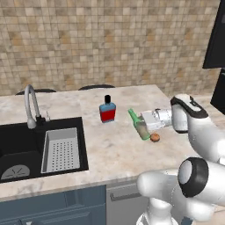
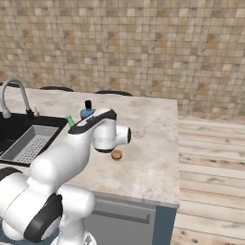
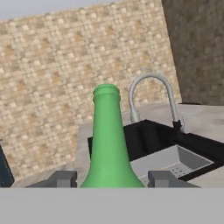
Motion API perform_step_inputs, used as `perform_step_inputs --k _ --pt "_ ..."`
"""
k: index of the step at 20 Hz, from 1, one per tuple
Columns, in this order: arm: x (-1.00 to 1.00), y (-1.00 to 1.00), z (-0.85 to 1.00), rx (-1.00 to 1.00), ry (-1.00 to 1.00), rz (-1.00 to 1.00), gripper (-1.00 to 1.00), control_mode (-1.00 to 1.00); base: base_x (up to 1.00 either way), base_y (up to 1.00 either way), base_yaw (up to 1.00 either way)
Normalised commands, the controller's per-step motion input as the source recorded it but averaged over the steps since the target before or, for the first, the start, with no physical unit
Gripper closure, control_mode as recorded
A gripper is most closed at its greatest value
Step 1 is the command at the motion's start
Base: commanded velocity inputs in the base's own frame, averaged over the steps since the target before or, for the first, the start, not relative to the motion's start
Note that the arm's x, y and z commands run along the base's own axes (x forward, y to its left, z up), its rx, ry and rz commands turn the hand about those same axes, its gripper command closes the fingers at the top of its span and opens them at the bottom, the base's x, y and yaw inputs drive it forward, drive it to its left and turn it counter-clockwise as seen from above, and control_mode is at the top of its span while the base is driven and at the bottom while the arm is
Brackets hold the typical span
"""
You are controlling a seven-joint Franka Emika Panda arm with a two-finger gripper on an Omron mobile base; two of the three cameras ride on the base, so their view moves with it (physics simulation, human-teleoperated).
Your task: Place the beer and liquor on the top shelf of the fridge to keep them out of children's reach, and place the tangerine on lower shelves for easy access.
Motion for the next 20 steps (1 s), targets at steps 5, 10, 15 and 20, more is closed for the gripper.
perform_step_inputs --k 5,10,15,20 --pt "-0.60 0.00 1.00 -0.09 0.13 -0.44 1.00 -1.00 0.00 0.00 0.00" --pt "-0.63 0.00 0.83 -0.06 0.00 -0.56 1.00 -1.00 0.00 0.00 0.00" --pt "-0.59 0.00 0.50 -0.09 0.00 -0.68 1.00 -1.00 0.00 0.00 0.00" --pt "-0.47 0.00 0.69 -0.18 0.09 -0.50 1.00 -1.00 0.00 0.00 0.00"
